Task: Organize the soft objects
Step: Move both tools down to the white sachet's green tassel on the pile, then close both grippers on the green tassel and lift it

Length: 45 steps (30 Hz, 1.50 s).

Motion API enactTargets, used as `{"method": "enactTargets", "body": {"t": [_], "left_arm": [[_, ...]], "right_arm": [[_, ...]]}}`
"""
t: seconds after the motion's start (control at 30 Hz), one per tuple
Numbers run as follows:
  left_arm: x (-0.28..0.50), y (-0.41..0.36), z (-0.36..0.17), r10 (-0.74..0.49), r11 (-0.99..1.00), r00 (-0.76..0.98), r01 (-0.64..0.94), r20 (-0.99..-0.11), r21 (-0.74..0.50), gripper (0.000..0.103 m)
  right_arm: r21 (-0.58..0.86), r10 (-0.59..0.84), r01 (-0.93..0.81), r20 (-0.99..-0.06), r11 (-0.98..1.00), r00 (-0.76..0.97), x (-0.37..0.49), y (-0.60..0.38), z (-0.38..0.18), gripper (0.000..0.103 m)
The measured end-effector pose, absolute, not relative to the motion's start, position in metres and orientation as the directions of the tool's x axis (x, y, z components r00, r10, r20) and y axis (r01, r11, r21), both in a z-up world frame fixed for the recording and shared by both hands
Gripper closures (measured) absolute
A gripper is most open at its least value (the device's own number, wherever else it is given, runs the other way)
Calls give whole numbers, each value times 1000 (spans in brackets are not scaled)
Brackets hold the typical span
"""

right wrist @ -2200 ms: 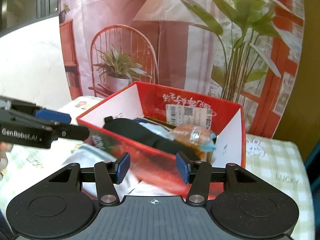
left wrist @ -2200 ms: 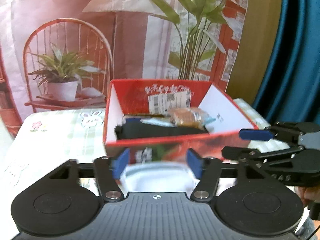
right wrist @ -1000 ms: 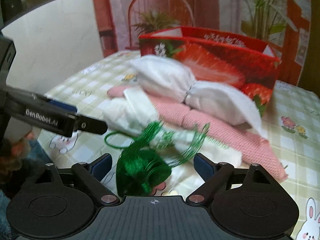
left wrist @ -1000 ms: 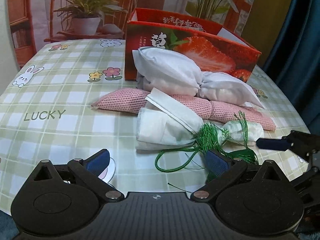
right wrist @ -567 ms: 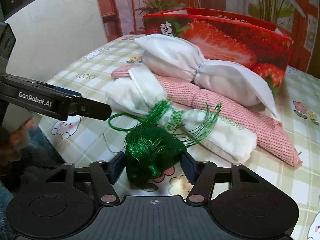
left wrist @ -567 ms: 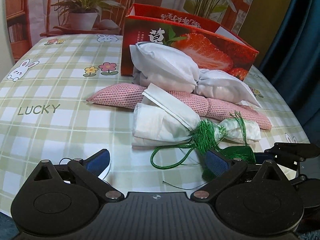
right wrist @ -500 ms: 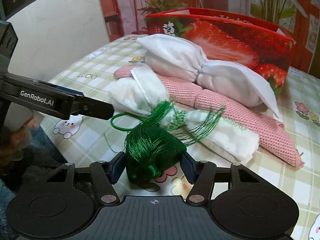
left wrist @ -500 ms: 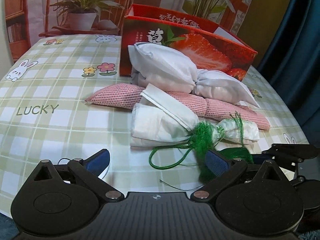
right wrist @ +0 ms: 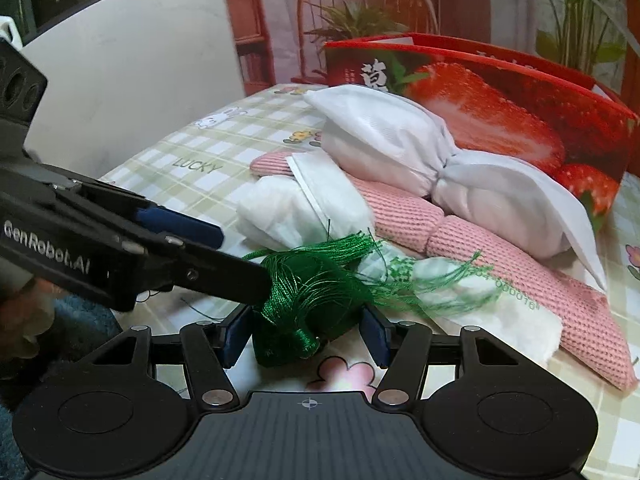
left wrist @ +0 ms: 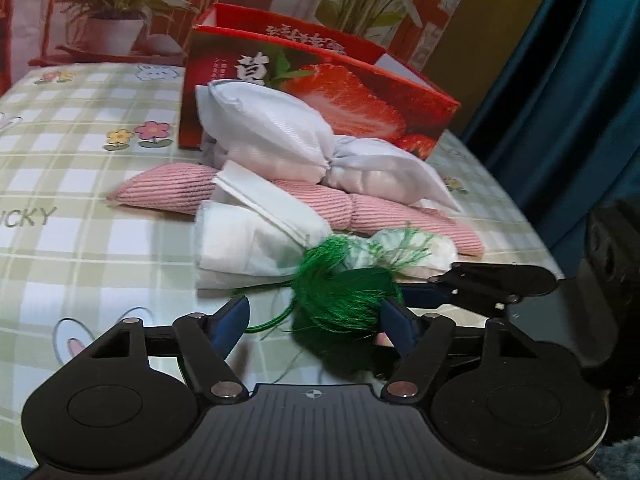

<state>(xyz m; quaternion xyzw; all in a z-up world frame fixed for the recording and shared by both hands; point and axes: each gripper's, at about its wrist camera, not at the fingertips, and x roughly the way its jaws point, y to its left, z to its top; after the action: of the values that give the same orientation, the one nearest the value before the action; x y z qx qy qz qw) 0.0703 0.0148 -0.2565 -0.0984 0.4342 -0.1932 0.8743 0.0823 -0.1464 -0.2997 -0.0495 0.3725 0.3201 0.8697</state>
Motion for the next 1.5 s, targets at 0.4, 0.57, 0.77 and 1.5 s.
{"method": "enactTargets", "body": {"t": [0.4, 0.57, 0.77, 1.5], "left_arm": [[99, 12, -284, -602, 790, 448, 215, -661, -574, 46], [95, 12, -287, -609, 783, 451, 208, -653, -586, 46], [92, 14, -286, -600, 792, 460, 222, -655, -569, 46], [83, 15, -258, -605, 792, 528, 322, -596, -519, 51]], "right_arm": [[160, 513, -570, -668, 806, 539, 71, -159, -300, 46], [172, 506, -545, -661, 820, 554, 66, -171, -295, 43], [174, 524, -574, -669, 800, 527, 63, -167, -296, 56], [174, 554, -571, -572, 802, 605, 63, -169, -277, 54]]}}
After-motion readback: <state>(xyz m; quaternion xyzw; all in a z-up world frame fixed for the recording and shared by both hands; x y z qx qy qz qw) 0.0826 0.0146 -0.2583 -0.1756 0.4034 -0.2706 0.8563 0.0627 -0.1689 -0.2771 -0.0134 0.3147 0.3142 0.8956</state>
